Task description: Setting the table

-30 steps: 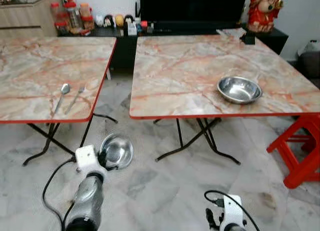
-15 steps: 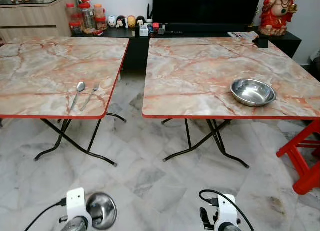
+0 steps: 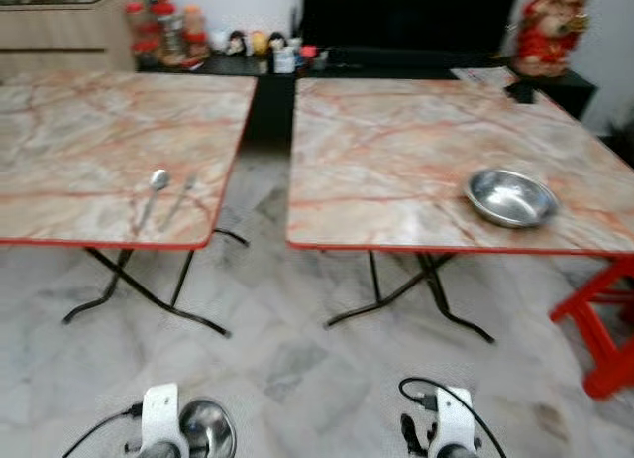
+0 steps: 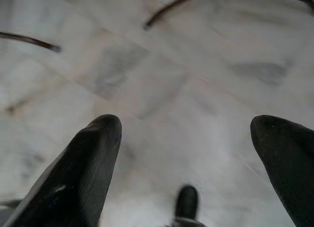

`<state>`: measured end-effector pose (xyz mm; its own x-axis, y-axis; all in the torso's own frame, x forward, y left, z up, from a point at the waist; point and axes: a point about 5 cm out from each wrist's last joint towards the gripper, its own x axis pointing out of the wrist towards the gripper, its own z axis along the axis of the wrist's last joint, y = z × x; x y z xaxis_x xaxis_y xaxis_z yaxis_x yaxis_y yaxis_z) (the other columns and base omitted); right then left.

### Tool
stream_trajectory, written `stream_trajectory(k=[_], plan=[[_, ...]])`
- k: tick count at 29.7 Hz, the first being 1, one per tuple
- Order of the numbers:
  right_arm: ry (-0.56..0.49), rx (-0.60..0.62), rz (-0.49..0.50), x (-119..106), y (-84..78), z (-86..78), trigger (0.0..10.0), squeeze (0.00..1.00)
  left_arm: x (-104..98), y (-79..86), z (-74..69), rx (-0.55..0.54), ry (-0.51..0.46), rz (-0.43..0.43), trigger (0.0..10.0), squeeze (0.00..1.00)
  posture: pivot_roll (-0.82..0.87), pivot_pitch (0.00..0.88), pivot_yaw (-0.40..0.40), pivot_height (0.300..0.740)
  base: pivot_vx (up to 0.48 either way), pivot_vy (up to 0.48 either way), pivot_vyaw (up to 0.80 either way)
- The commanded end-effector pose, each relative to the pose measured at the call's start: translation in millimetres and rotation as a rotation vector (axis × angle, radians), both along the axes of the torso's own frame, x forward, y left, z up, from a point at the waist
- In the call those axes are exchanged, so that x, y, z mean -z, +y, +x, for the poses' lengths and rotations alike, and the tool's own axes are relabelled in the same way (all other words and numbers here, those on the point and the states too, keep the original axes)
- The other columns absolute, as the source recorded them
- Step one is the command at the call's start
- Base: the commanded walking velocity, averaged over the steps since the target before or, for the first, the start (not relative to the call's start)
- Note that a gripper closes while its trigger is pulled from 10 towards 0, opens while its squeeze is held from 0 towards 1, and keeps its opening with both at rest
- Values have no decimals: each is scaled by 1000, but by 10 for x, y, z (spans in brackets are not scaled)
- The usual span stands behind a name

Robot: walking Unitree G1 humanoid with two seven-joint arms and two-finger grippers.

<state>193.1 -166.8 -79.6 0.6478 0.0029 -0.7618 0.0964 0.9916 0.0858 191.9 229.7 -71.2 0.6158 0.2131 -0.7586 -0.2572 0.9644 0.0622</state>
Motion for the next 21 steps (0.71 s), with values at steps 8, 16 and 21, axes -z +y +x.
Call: stream_trajectory(k=[8, 16, 21], plan=[[16, 18, -15, 14, -83, -37, 10000, 0, -20, -62, 67, 27, -9, 0, 10000, 0, -15, 0, -6, 740, 353, 0, 158], [17, 13, -16, 16, -92, -43, 10000, 0, -23, -86, 83, 34, -12, -3, 10000, 0, -20, 0, -9, 740, 355, 0, 0], [18, 10, -14, 14, -94, -40, 10000, 0, -23, -109, 94, 42, -11, -5, 10000, 0, -23, 0, -10, 740, 344, 0, 0]])
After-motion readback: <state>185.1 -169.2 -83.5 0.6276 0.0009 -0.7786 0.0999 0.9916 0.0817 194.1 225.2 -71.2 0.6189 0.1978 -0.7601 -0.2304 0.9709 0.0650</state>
